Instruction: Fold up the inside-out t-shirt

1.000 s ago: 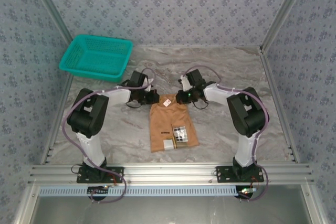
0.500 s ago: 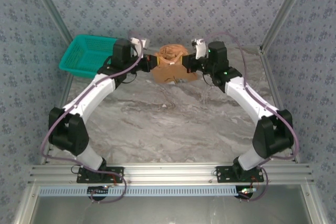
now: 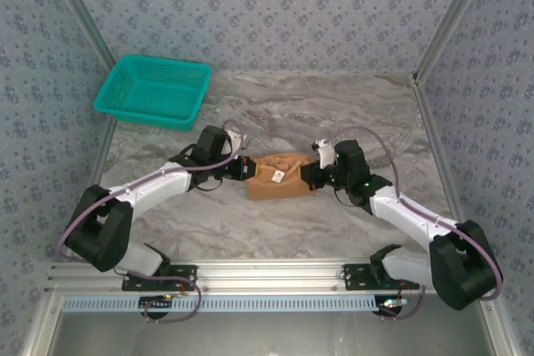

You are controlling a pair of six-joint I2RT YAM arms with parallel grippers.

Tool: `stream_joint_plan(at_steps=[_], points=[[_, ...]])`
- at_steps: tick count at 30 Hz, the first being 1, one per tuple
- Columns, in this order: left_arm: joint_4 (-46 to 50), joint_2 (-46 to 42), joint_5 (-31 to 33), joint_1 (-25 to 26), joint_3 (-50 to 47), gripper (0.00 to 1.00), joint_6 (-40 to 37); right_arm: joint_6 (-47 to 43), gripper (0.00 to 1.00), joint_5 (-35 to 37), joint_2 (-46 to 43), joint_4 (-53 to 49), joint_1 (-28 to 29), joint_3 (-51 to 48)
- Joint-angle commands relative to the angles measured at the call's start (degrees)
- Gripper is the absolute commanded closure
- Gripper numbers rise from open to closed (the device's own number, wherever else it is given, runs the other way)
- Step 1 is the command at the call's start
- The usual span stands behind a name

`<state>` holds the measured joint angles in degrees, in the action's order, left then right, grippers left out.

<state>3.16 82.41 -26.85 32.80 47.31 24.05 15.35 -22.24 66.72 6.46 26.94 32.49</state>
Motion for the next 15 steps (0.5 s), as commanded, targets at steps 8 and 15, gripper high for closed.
stream_joint_plan(at_steps=[8, 15], points=[[-0.9, 12.5, 4.5, -0.9, 12.2, 1.0, -3.8, 1.3, 0.94, 7.4, 14.1, -3.3, -3.3, 10.7], [-1.1, 23.3, 5.9, -3.3, 18.4, 0.98, -3.8, -0.4, 0.92, 10.1, 26.2, -4.4, -4.4, 18.1]])
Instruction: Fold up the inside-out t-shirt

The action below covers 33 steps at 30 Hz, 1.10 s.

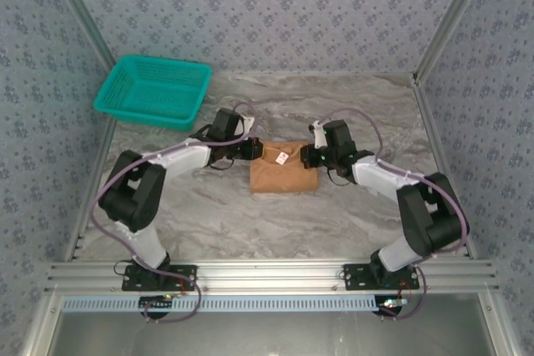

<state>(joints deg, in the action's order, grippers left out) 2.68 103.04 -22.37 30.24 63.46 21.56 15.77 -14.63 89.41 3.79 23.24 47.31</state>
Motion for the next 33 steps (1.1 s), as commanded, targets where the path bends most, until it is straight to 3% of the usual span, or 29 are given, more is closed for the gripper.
stream_joint_plan(at_steps=[1, 3, 8, 13, 17, 20, 23, 33], points=[[-0.9, 4.2, 2.5, -0.9, 2.7, 0.97, -1.1, -0.9, 0.9, 3.5, 5.8, -2.1, -1.0, 4.5], [-0.9, 7.4, 3.0, -1.3, 4.6, 0.94, -0.8, -1.2, 0.84, 4.5, 9.7, -4.2, -1.3, 7.7], [1.0, 10.1, 5.9, -2.2, 9.2, 0.65, 0.3, -2.8, 0.68, 7.8, 14.0, -11.9, -2.5, 15.5], [3.9, 3.0, 13.5, -2.5, 7.0, 0.45, 1.5, -5.9, 0.54, 10.3, 6.7, -18.7, -3.2, 16.9], [4.1, -4.7, 14.9, -1.6, 1.0, 0.29, 1.5, -6.8, 0.44, 13.0, 0.0, -21.9, -2.3, 14.1], [1.3, -8.3, 7.5, 0.2, -2.9, 0.29, 1.8, -4.9, 0.43, 6.1, -1.9, -19.5, -0.1, 11.2], [-2.6, -6.4, -2.0, 1.6, -2.9, 0.31, 3.5, -1.7, 0.46, -2.0, 1.2, -13.8, 1.0, 9.9], [-3.4, 7.4, 0.9, 0.2, 3.1, 0.35, 2.1, 0.1, 0.56, -7.5, 15.8, -7.3, -3.8, 12.6]])
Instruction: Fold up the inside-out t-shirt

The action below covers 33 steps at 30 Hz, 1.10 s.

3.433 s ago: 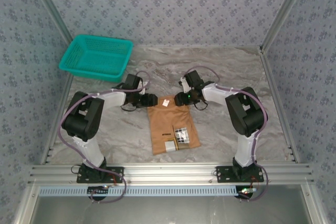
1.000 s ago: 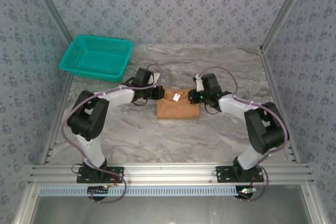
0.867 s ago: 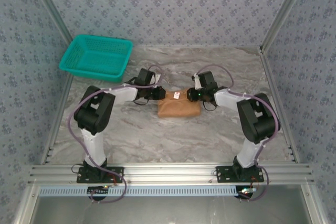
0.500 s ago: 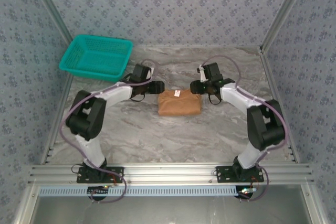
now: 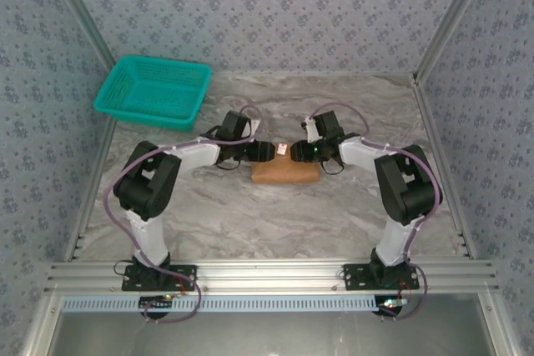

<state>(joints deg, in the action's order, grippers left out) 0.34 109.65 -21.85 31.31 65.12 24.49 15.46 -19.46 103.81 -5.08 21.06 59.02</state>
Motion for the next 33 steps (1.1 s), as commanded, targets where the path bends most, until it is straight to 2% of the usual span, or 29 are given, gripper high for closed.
stream_joint_plan(at_steps=[1, 4, 8, 10, 12, 15, 20, 26, 30, 33], points=[[-1.0, 1.1, 0.1, -1.0, 1.4, 0.35, -1.0, -0.1, 0.56, -3.2, 1.8, 0.8, -2.1, 1.2], [-1.1, -0.5, -1.2, -1.0, 1.3, 0.35, -0.6, -3.0, 0.54, -3.1, -0.7, -3.0, -2.5, 2.1], [-1.2, -6.8, -2.7, -1.1, 1.0, 0.33, 0.4, -5.3, 0.49, 1.9, -9.1, -6.8, -0.6, 0.8], [-0.7, -11.4, -1.5, -1.0, -0.5, 0.31, 0.5, -4.2, 0.46, 5.2, -12.6, -7.9, 1.9, -1.0], [1.1, -15.5, 2.8, -1.2, -2.5, 0.3, 0.7, -2.2, 0.43, 9.7, -13.7, -8.5, 4.9, -2.1], [5.9, -20.6, 10.2, -2.7, -5.3, 0.3, 1.9, 2.5, 0.41, 16.6, -11.3, -9.9, 9.1, -0.3], [8.3, -26.5, 11.9, -6.6, -10.3, 0.3, 3.6, 8.6, 0.37, 25.0, -2.7, -16.1, 13.2, 7.2], [10.1, -29.7, 13.1, -6.6, -13.0, 0.29, 2.6, 10.8, 0.36, 25.5, 1.3, -18.2, 15.3, 8.8], [9.4, -28.5, 11.2, -6.6, -14.3, 0.29, 2.8, 7.8, 0.34, 27.3, -3.8, -19.2, 15.9, 7.6], [6.5, -24.4, 0.2, -6.0, -14.5, 0.3, 6.2, 6.8, 0.3, 25.7, -10.0, -21.4, 13.1, 4.7]])
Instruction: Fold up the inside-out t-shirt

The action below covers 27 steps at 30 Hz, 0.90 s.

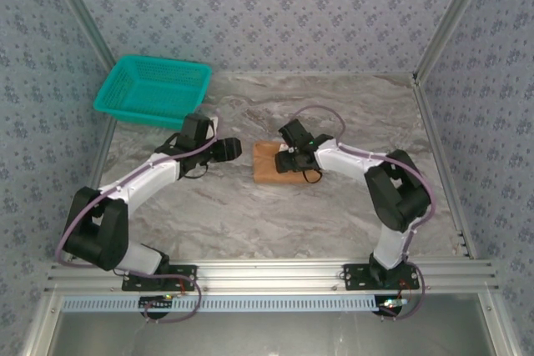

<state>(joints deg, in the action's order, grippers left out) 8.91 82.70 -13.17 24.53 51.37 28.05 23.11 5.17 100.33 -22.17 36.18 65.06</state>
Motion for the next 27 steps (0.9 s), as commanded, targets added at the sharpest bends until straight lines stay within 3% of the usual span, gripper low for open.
stream_joint_plan(at_steps=[1, 7, 10, 14, 20, 27], points=[[-3.6, 4.1, -11.5, 1.6, -0.7, 0.29, 3.8, -0.7, 0.29, -1.6, -8.4, -4.9, -3.9, -2.8], [-5.3, 10.8, -12.1, 5.8, 2.6, 0.29, 5.2, -2.7, 0.15, -17.5, -8.8, -3.4, -17.9, -7.7], [-5.2, 14.3, -11.7, 6.2, 4.9, 0.31, 5.0, -3.0, 0.14, -23.9, -4.8, 0.0, -20.8, -6.6], [-5.5, 18.4, -11.3, 6.3, 6.5, 0.33, 4.7, -2.6, 0.16, -26.7, -0.6, 3.2, -21.0, -5.1], [-8.0, 21.9, -12.1, 6.8, 6.0, 0.35, 6.0, -0.2, 0.25, -28.1, 2.7, 7.1, -19.7, -7.3], [-8.7, 23.4, -12.1, 7.3, 5.5, 0.35, 5.8, 1.8, 0.51, -28.6, 4.5, 10.7, -17.5, -7.7]])
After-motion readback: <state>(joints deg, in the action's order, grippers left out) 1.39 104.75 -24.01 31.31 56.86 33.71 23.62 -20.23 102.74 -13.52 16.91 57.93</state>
